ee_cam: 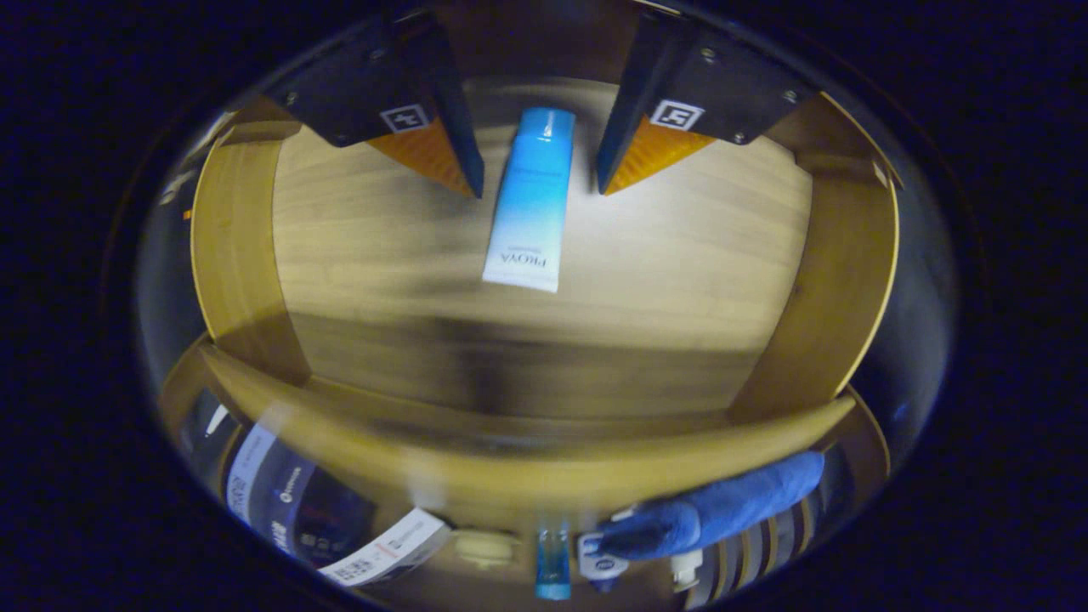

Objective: Pull open the drawer, take out the items inside it, and place them on the countertop above the cabinet.

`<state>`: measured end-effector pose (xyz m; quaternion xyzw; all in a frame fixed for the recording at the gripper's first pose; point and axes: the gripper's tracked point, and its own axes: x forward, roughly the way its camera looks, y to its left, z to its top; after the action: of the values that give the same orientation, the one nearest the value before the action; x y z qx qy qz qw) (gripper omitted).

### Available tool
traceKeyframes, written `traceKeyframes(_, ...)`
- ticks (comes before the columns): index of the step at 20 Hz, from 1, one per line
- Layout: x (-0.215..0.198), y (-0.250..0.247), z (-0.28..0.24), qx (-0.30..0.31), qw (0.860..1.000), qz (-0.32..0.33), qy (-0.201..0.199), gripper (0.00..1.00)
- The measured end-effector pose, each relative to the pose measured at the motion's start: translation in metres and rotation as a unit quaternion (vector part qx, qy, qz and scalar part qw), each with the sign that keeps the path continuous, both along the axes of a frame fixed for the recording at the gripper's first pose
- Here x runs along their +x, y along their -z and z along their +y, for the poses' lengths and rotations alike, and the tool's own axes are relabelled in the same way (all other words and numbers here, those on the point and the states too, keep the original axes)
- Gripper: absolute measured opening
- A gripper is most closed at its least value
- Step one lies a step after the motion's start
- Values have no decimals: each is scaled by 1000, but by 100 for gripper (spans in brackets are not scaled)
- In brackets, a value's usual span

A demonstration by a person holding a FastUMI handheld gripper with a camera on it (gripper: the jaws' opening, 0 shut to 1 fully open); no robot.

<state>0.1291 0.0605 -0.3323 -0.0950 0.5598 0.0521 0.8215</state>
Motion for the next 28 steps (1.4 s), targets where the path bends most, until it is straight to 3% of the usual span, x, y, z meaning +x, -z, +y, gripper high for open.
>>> traceKeyframes(2,-1,3,1,7,1000,16,10,58)
traceKeyframes(5,11,4,0,7,1000,12,9,57)
traceKeyframes(6,-2,-8,3,6,1000,11,8,44)
traceKeyframes(9,4,-5,9,5,1000,-24,-19,39)
traceKeyframes(17,4,-33,24,71,988,-129,-42,39)
traceKeyframes(28,12,-147,27,130,946,-294,-49,39)
